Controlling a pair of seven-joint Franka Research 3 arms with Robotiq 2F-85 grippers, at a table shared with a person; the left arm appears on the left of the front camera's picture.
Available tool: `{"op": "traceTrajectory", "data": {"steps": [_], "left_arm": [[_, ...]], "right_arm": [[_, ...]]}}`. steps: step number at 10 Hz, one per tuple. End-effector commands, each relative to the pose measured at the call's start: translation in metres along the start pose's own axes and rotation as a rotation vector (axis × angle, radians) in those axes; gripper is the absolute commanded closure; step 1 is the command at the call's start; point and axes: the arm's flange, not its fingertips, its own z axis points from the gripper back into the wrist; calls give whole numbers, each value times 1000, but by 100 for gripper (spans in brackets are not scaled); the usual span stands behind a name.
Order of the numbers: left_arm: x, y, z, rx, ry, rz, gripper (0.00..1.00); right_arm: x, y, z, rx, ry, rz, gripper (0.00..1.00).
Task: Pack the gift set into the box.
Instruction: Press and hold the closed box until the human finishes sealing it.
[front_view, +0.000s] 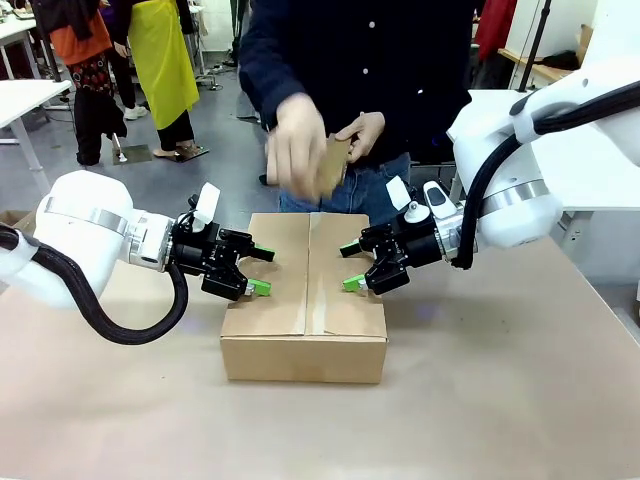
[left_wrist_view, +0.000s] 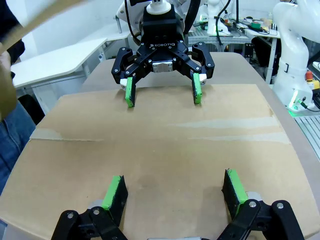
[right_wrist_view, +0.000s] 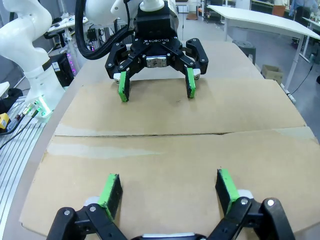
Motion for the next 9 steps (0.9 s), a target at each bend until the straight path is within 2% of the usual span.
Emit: {"op": "traceTrajectory", "data": {"steps": [1, 9], "left_arm": [[-2, -1, -1, 7, -4, 1, 0], [-2, -1, -1, 7, -4, 1, 0]], "right_arm": [[-1, 0, 0, -2, 2, 2, 0], [-1, 0, 0, -2, 2, 2, 0]]}}
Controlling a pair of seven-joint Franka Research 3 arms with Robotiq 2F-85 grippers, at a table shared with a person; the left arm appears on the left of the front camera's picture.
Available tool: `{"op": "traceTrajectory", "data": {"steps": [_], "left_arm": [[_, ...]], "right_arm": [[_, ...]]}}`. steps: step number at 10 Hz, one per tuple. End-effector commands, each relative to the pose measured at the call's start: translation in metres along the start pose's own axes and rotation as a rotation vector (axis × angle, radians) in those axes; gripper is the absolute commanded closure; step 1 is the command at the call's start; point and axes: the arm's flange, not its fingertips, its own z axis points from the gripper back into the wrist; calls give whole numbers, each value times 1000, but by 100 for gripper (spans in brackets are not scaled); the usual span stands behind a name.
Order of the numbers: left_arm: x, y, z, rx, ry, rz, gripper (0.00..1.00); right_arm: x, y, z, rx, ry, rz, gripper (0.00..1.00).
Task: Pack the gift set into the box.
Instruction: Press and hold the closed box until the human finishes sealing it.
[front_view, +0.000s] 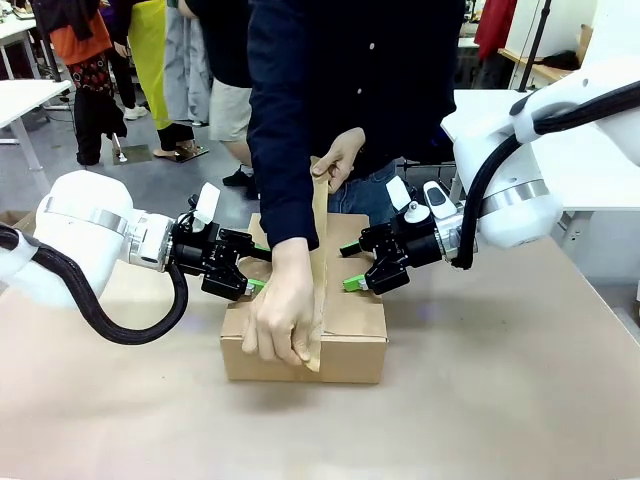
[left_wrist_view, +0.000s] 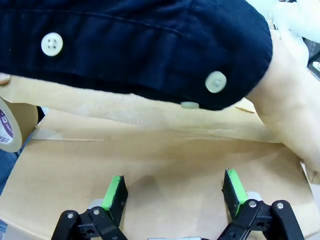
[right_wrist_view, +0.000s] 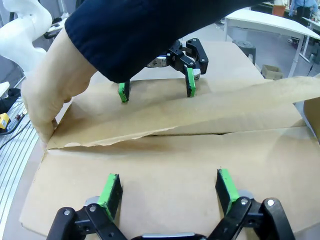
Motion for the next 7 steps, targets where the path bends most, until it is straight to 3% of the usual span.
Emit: {"op": "traceTrajectory", "data": {"steps": [1, 7], "left_arm": [[-2, -1, -1, 7, -3, 1, 0], [-2, -1, -1, 7, -3, 1, 0]], "right_arm": [[-1, 0, 0, -2, 2, 2, 0], [-1, 0, 0, -2, 2, 2, 0]]}}
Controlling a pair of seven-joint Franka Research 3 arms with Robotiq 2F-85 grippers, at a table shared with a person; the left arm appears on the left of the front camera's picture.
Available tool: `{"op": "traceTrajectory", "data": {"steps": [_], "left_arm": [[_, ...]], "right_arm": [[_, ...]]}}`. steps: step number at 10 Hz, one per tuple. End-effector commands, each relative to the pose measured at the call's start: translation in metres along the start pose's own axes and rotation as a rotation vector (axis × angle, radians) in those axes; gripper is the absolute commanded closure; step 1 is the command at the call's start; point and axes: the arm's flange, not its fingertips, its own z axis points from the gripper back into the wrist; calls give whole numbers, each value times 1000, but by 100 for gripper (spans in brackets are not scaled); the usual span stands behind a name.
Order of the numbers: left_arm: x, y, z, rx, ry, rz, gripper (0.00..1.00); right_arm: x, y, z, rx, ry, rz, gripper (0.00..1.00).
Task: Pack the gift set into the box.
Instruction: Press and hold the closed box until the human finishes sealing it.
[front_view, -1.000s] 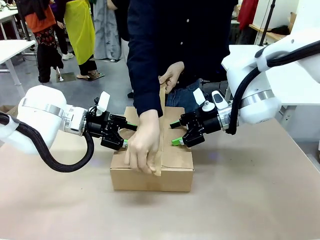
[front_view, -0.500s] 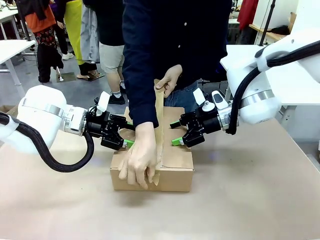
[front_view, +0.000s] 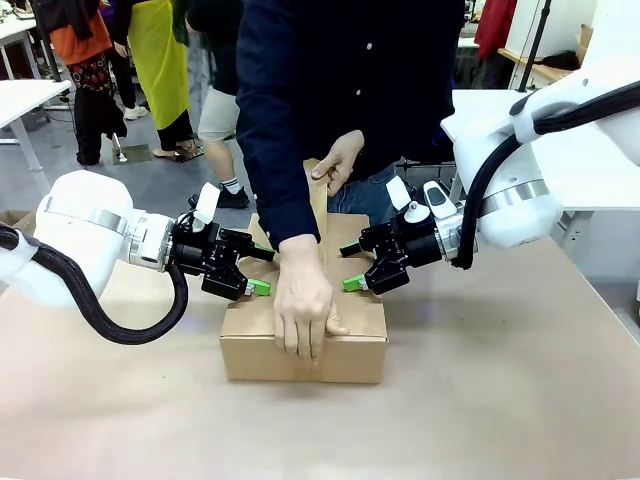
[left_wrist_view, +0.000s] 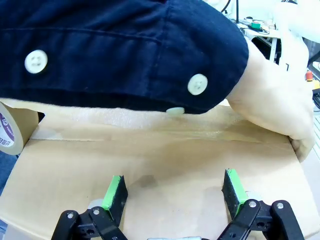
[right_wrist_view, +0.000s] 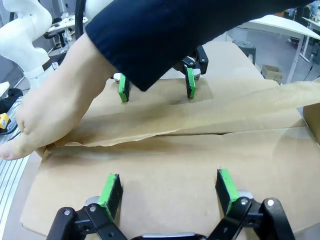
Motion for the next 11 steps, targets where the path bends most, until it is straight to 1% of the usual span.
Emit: {"op": "traceTrajectory", "data": {"steps": [1, 11], "left_arm": [[-2, -2, -1, 7, -3, 2, 0], [-2, -2, -1, 7, -3, 2, 0]], "right_arm": [[-1, 0, 0, -1, 2, 2, 0], [-1, 0, 0, -1, 2, 2, 0]]}}
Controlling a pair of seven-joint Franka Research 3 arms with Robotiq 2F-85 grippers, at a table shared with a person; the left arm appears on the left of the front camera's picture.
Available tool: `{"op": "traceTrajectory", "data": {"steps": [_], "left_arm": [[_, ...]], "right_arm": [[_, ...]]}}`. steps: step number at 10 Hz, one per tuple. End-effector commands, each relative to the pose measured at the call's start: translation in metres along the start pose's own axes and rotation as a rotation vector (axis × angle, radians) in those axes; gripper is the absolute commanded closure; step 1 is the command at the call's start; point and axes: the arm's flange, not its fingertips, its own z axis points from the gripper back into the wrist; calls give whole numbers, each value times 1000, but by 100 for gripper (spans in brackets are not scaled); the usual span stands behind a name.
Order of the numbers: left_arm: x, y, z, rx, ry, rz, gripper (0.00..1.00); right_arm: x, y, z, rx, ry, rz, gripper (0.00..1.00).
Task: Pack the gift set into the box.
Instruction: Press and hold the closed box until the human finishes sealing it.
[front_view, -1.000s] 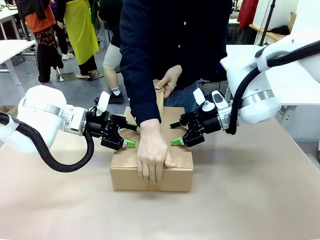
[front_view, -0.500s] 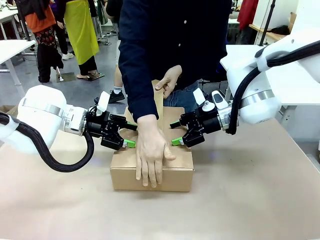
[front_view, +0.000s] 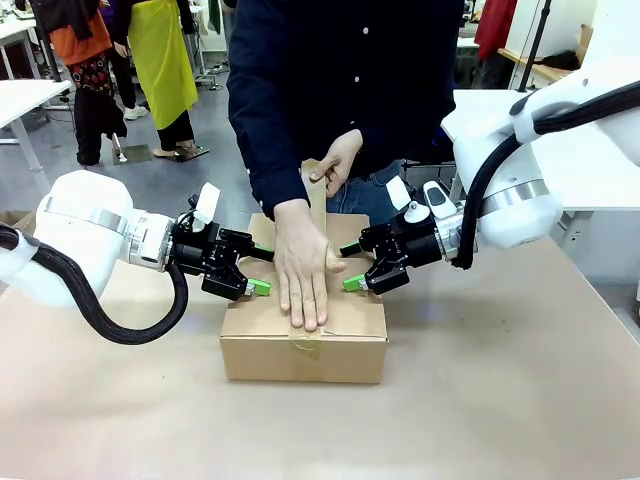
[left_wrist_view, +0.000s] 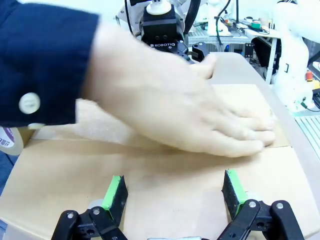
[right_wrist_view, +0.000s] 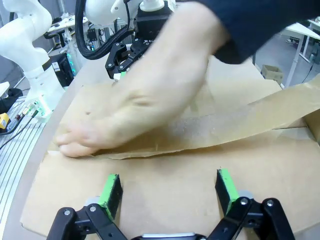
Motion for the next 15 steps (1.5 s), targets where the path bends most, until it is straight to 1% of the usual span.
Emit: {"op": "traceTrajectory", "data": {"steps": [1, 15], "left_arm": [[-2, -2, -1, 7, -3, 2, 0], [-2, -2, -1, 7, -3, 2, 0]], "right_arm": [[-1, 1, 0, -1, 2, 2, 0], [-1, 1, 0, -1, 2, 2, 0]]}}
